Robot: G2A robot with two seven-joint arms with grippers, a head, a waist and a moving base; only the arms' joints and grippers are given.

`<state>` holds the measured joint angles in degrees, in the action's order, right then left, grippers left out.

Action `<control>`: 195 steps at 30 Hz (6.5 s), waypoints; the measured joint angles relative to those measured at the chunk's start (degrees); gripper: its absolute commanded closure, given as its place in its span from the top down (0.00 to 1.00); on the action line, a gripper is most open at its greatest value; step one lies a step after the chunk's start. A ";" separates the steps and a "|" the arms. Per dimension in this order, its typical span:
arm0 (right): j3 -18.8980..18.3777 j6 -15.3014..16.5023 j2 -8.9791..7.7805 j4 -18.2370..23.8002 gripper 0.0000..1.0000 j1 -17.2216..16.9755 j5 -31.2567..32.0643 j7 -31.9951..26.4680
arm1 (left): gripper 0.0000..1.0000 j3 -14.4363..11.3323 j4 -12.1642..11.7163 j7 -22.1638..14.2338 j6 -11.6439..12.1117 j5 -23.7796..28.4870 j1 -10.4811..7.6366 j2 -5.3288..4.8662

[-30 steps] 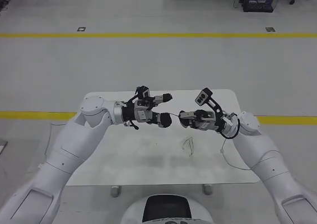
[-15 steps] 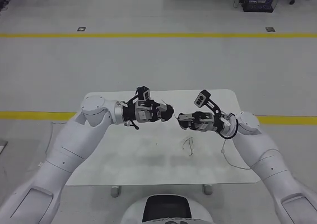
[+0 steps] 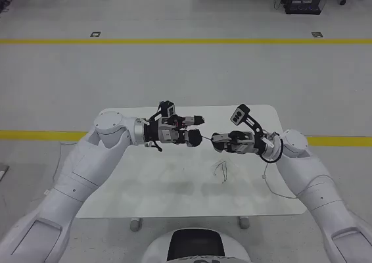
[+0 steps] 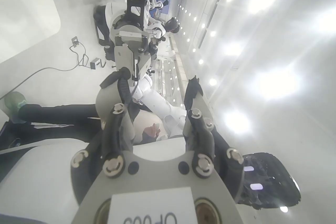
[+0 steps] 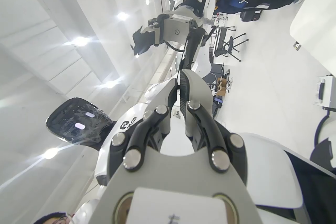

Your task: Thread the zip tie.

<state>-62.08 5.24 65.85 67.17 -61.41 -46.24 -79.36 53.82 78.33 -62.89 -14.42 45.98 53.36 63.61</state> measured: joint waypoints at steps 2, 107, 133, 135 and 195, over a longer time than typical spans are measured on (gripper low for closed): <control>-0.04 0.07 0.02 -0.04 0.00 -0.02 -0.22 -0.28 | 0.28 -0.15 0.10 -0.19 -0.15 -0.04 -0.03 -0.02; 14.53 5.97 -8.07 4.84 0.00 4.31 -13.02 -0.28 | 0.12 -6.34 0.31 -8.45 -0.22 3.01 -1.65 -0.41; 12.03 4.87 -6.83 3.94 0.00 3.04 -11.03 -0.28 | 0.11 -7.14 0.27 -8.30 -0.10 3.38 -2.03 -0.48; 11.86 4.77 -6.76 3.97 0.00 2.92 -10.87 -0.28 | 0.10 -7.21 0.24 -8.32 -0.15 3.38 -2.08 -0.49; 5.25 6.18 -6.51 4.77 1.00 -0.79 -10.19 0.88 | 0.00 -6.48 0.01 -4.58 6.05 1.36 -2.51 -0.86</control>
<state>-56.83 11.42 59.33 71.94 -62.19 -56.43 -78.47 47.34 78.34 -67.47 -8.38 47.34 50.85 62.75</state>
